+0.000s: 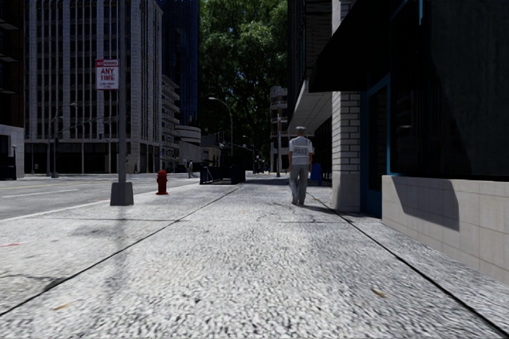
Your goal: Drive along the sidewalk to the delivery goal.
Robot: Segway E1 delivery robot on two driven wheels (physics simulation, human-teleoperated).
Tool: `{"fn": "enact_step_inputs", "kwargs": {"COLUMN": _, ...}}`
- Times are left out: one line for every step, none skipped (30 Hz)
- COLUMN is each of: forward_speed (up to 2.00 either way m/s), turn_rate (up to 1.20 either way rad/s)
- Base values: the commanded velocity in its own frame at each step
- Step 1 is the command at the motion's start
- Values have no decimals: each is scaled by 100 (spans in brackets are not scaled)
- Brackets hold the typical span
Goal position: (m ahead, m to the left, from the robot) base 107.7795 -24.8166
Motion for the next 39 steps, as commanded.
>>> {"fn": "enact_step_inputs", "kwargs": {"forward_speed": 200, "turn_rate": 0}}
{"fn": "enact_step_inputs", "kwargs": {"forward_speed": 200, "turn_rate": 0}}
{"fn": "enact_step_inputs", "kwargs": {"forward_speed": 200, "turn_rate": 0}}
{"fn": "enact_step_inputs", "kwargs": {"forward_speed": 200, "turn_rate": 0}}
{"fn": "enact_step_inputs", "kwargs": {"forward_speed": 200, "turn_rate": 0}}
{"fn": "enact_step_inputs", "kwargs": {"forward_speed": 200, "turn_rate": 0}}
{"fn": "enact_step_inputs", "kwargs": {"forward_speed": 200, "turn_rate": 0}}
{"fn": "enact_step_inputs", "kwargs": {"forward_speed": 200, "turn_rate": 0}}
{"fn": "enact_step_inputs", "kwargs": {"forward_speed": 200, "turn_rate": 0}}
{"fn": "enact_step_inputs", "kwargs": {"forward_speed": 200, "turn_rate": 0}}
{"fn": "enact_step_inputs", "kwargs": {"forward_speed": 200, "turn_rate": 0}}
{"fn": "enact_step_inputs", "kwargs": {"forward_speed": 200, "turn_rate": 0}}
{"fn": "enact_step_inputs", "kwargs": {"forward_speed": 200, "turn_rate": 0}}
{"fn": "enact_step_inputs", "kwargs": {"forward_speed": 200, "turn_rate": 0}}
{"fn": "enact_step_inputs", "kwargs": {"forward_speed": 200, "turn_rate": 0}}
{"fn": "enact_step_inputs", "kwargs": {"forward_speed": 200, "turn_rate": 0}}
{"fn": "enact_step_inputs", "kwargs": {"forward_speed": 200, "turn_rate": 0}}
{"fn": "enact_step_inputs", "kwargs": {"forward_speed": 200, "turn_rate": 0}}
{"fn": "enact_step_inputs", "kwargs": {"forward_speed": 200, "turn_rate": 0}}
{"fn": "enact_step_inputs", "kwargs": {"forward_speed": 200, "turn_rate": 0}}
{"fn": "enact_step_inputs", "kwargs": {"forward_speed": 200, "turn_rate": 0}}
{"fn": "enact_step_inputs", "kwargs": {"forward_speed": 200, "turn_rate": 0}}
{"fn": "enact_step_inputs", "kwargs": {"forward_speed": 200, "turn_rate": 0}}
{"fn": "enact_step_inputs", "kwargs": {"forward_speed": 200, "turn_rate": 0}}
{"fn": "enact_step_inputs", "kwargs": {"forward_speed": 200, "turn_rate": 0}}
{"fn": "enact_step_inputs", "kwargs": {"forward_speed": 200, "turn_rate": 0}}
{"fn": "enact_step_inputs", "kwargs": {"forward_speed": 200, "turn_rate": 0}}
{"fn": "enact_step_inputs", "kwargs": {"forward_speed": 200, "turn_rate": 0}}
{"fn": "enact_step_inputs", "kwargs": {"forward_speed": 200, "turn_rate": 0}}
{"fn": "enact_step_inputs", "kwargs": {"forward_speed": 200, "turn_rate": 0}}
{"fn": "enact_step_inputs", "kwargs": {"forward_speed": 200, "turn_rate": 0}}
{"fn": "enact_step_inputs", "kwargs": {"forward_speed": 200, "turn_rate": 0}}
{"fn": "enact_step_inputs", "kwargs": {"forward_speed": 200, "turn_rate": 0}}
{"fn": "enact_step_inputs", "kwargs": {"forward_speed": 200, "turn_rate": 0}}
{"fn": "enact_step_inputs", "kwargs": {"forward_speed": 200, "turn_rate": 0}}
{"fn": "enact_step_inputs", "kwargs": {"forward_speed": 200, "turn_rate": 0}}
{"fn": "enact_step_inputs", "kwargs": {"forward_speed": 200, "turn_rate": 0}}
{"fn": "enact_step_inputs", "kwargs": {"forward_speed": 200, "turn_rate": 0}}
{"fn": "enact_step_inputs", "kwargs": {"forward_speed": 200, "turn_rate": 0}}
